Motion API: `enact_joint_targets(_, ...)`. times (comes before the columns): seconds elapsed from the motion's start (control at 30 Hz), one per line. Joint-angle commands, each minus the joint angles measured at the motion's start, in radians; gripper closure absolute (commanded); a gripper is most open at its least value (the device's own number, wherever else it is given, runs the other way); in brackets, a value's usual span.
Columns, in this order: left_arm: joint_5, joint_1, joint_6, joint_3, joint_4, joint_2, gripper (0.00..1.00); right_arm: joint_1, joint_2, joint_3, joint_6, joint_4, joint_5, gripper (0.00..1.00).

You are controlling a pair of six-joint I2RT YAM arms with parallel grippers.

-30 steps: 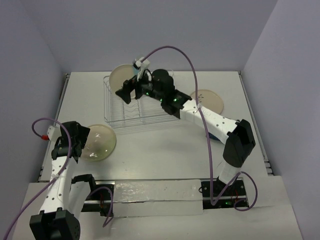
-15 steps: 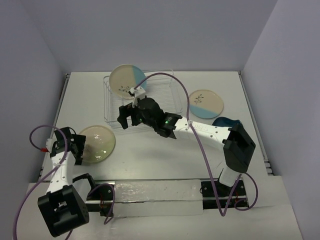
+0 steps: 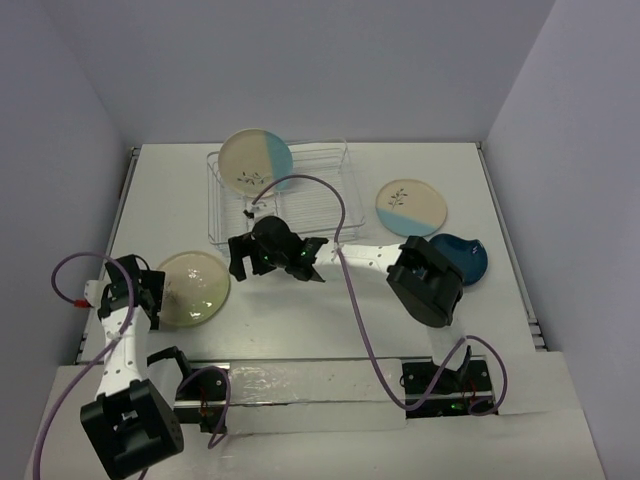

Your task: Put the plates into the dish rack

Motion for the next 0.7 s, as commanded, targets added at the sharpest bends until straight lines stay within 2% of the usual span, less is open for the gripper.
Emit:
enact_joint_targets(0.0, -0.132, 0.010, -0.048, 0.086, -0.080, -0.074, 0.02, 0.017, 0.027, 0.067, 0.023, 0.034, -0.025, 0.00)
enact_joint_targets(0.17, -0.222, 0.010, -0.098, 0.099, -0.119, -0.051, 0.01, 0.017, 0.049, 0.067, 0.019, 0.021, -0.030, 0.00)
enact_joint_targets(0.4, -0.188, 0.018, -0.069, 0.078, -0.050, 0.074, 0.01, 0.017, 0.073, 0.082, 0.017, 0.018, -0.025, 0.00)
enact_joint_targets(0.67, -0.167, 0.025, -0.035, -0.002, 0.018, 0.123, 0.01, 0.019, 0.132, 0.166, 0.010, -0.018, -0.008, 0.00)
